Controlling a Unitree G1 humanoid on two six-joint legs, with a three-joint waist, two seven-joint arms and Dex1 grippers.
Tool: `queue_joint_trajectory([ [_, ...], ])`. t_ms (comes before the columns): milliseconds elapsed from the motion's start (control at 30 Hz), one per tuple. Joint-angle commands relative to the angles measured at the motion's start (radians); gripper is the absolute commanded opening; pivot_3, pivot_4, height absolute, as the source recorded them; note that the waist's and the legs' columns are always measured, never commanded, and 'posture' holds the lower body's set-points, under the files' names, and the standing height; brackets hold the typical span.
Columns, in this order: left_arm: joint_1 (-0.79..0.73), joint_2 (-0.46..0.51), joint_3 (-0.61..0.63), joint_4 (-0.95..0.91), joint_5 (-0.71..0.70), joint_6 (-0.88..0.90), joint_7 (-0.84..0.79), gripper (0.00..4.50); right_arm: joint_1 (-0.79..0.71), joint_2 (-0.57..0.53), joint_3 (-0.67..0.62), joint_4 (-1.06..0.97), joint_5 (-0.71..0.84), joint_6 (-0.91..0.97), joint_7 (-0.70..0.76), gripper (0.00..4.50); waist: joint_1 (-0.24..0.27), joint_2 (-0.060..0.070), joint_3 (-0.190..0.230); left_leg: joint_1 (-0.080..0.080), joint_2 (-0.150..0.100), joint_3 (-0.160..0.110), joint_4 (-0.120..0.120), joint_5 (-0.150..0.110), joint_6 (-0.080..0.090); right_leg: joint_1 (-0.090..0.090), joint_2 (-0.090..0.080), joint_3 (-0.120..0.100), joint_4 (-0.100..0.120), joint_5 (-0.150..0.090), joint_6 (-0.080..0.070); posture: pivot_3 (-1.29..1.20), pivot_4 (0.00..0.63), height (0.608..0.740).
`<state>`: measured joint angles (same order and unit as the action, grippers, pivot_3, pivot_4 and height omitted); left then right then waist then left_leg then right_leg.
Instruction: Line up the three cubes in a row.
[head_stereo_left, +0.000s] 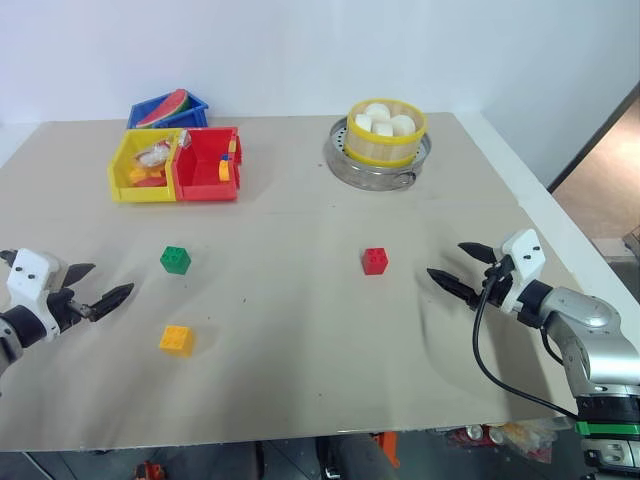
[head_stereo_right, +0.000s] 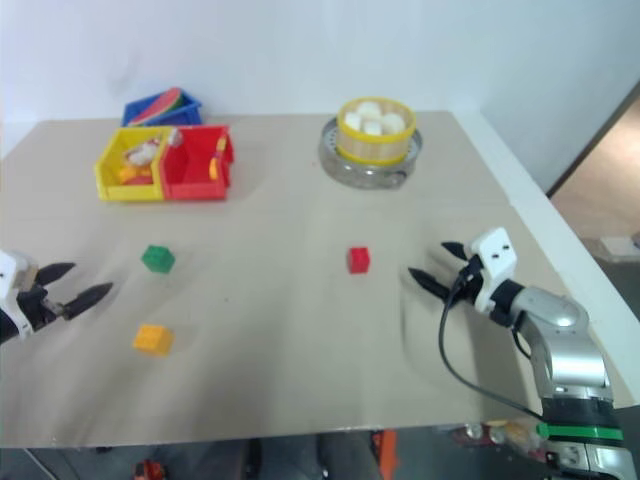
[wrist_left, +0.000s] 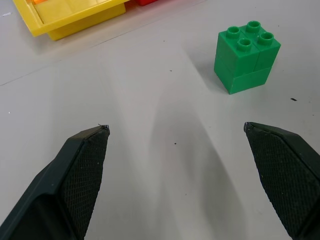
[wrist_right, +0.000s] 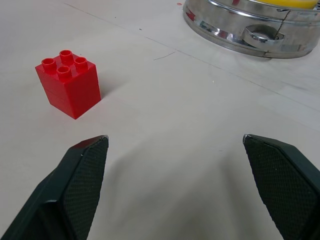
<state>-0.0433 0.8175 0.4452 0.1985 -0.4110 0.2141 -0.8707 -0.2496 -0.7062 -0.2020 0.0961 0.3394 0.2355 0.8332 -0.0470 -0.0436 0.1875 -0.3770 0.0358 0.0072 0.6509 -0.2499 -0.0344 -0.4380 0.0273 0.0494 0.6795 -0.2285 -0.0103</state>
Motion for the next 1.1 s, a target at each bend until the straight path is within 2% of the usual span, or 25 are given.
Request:
queue_joint_trajectory([
  [33,0.012,-0.013,0.047,-0.069,-0.013,-0.027,0.033,4.47,-0.023,0.000,-0.003,-0.027,0.009,-0.010,0.010,4.50,-0.001,0.000,0.000,0.000,0.000,0.000,0.000,0.000,0.000,0.000,0.000,0.000,0.000,0.000,0.000,0.00,0.150,0.740],
  [233,0.014,-0.075,0.087,-0.126,-0.054,-0.006,0.101,4.47,-0.020,0.019,0.017,-0.060,0.014,0.006,0.010,4.50,0.000,0.000,0.000,0.000,0.001,0.001,0.000,0.000,0.000,0.000,-0.002,0.001,0.000,0.000,0.000,0.00,0.150,0.740],
  [500,0.019,-0.095,0.101,-0.175,-0.082,0.010,0.138,4.47,0.007,0.024,0.017,-0.117,0.015,-0.003,0.014,4.50,0.000,0.000,0.000,0.001,0.001,0.001,0.000,0.000,0.000,0.000,0.000,0.001,0.000,0.000,0.000,0.00,0.150,0.740],
  [600,0.022,-0.075,0.104,-0.269,-0.116,-0.005,0.093,4.47,0.002,0.037,0.014,-0.202,0.036,0.033,-0.017,4.50,-0.001,0.000,0.000,0.000,0.001,0.002,0.000,0.000,0.000,0.000,0.000,0.002,0.000,0.001,0.000,0.00,0.150,0.740],
  [733,-0.003,-0.007,0.019,-0.479,-0.196,0.093,0.000,4.47,-0.045,0.118,0.052,-0.374,0.026,0.143,-0.179,4.50,0.000,-0.001,0.000,0.000,0.001,0.001,0.001,0.000,-0.001,0.000,0.000,0.002,0.000,0.001,0.001,0.00,0.150,0.740],
  [833,-0.011,0.035,-0.076,-0.562,-0.232,0.150,-0.081,4.47,-0.078,0.197,0.107,-0.443,-0.011,0.219,-0.297,4.50,-0.002,0.000,0.000,0.001,0.001,0.001,0.001,0.000,-0.002,0.000,0.001,0.003,0.001,0.001,0.001,0.00,0.150,0.740],
  [967,-0.044,0.052,-0.212,-0.603,-0.230,0.193,-0.151,4.47,-0.098,0.282,0.154,-0.446,-0.058,0.278,-0.411,4.50,-0.001,0.000,0.000,0.001,0.001,0.003,0.000,0.000,-0.002,0.000,0.002,0.004,0.001,0.001,0.001,0.00,0.150,0.740],
  [1100,-0.089,0.030,-0.317,-0.554,-0.191,0.168,-0.216,4.47,-0.106,0.326,0.181,-0.427,-0.118,0.320,-0.501,4.50,-0.001,0.000,0.000,-0.001,-0.001,0.003,0.001,0.000,-0.002,-0.002,0.001,0.005,0.001,0.001,0.001,0.00,0.150,0.740],
])
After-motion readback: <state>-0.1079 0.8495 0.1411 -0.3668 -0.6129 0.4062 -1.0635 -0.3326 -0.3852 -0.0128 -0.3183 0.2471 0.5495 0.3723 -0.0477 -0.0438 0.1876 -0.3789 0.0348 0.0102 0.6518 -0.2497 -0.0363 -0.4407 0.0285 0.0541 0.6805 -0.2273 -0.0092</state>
